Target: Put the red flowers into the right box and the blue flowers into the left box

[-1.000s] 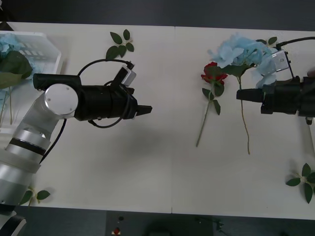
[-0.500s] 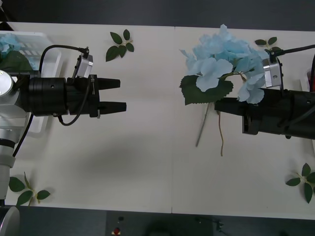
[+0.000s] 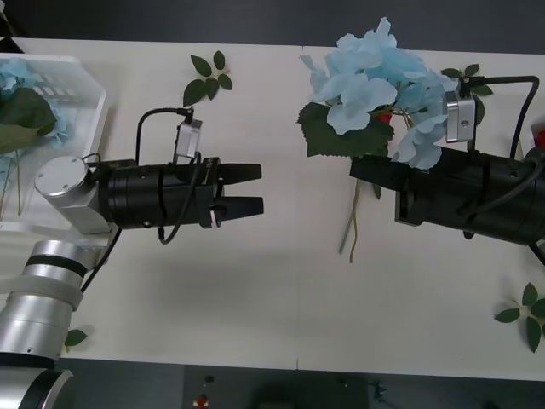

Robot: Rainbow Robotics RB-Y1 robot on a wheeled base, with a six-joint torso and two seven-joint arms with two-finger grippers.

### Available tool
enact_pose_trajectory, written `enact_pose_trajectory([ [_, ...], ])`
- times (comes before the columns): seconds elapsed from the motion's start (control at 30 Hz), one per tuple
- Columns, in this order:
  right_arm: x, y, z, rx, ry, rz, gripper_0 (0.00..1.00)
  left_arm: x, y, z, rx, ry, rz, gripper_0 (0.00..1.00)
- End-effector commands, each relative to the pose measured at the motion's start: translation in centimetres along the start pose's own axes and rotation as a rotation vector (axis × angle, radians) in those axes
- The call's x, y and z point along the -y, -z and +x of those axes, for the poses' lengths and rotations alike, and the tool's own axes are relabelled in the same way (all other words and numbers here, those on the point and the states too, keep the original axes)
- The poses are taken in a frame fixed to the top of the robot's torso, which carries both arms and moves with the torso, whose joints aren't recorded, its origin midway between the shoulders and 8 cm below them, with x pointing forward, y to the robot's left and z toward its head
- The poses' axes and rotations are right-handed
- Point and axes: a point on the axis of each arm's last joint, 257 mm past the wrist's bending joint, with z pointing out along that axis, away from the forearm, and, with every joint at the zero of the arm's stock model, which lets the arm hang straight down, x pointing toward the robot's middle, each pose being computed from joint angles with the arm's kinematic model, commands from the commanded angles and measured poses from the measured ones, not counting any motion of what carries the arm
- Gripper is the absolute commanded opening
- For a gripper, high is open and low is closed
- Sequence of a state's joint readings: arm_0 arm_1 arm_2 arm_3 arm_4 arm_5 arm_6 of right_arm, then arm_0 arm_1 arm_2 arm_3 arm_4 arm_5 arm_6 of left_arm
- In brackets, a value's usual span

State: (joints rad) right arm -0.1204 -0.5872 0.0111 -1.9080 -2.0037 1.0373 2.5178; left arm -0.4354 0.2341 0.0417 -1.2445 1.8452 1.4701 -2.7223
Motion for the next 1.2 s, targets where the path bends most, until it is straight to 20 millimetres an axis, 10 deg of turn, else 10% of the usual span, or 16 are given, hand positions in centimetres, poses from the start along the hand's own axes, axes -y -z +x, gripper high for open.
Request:
enact_pose_trajectory([
  [0.03,-1.2,-1.3,-2.2,0.027,0.033,-0.029,0.00,1.0,-2.5,-0.3,0.030,0.033,0.046,1.00],
  [0.7,-0.9,-2.6,-2.8,0.032,-0.026,-0.022,0.00,3.0,-9.9,2.1,0.062,0.147,0.103,0.93],
  [1.07,-0.9,-2.7,-2.8,0.025,-0.042,-0.023,0.00,2.9,-12.2,1.5,0.078,0.149,0.088,0.52],
  [1.2,-0.9,-2.7,-2.8,0.025,-0.048,-0.023,0.00,2.4,-12.6,1.6,0.073,0.148,0.069,0.00],
])
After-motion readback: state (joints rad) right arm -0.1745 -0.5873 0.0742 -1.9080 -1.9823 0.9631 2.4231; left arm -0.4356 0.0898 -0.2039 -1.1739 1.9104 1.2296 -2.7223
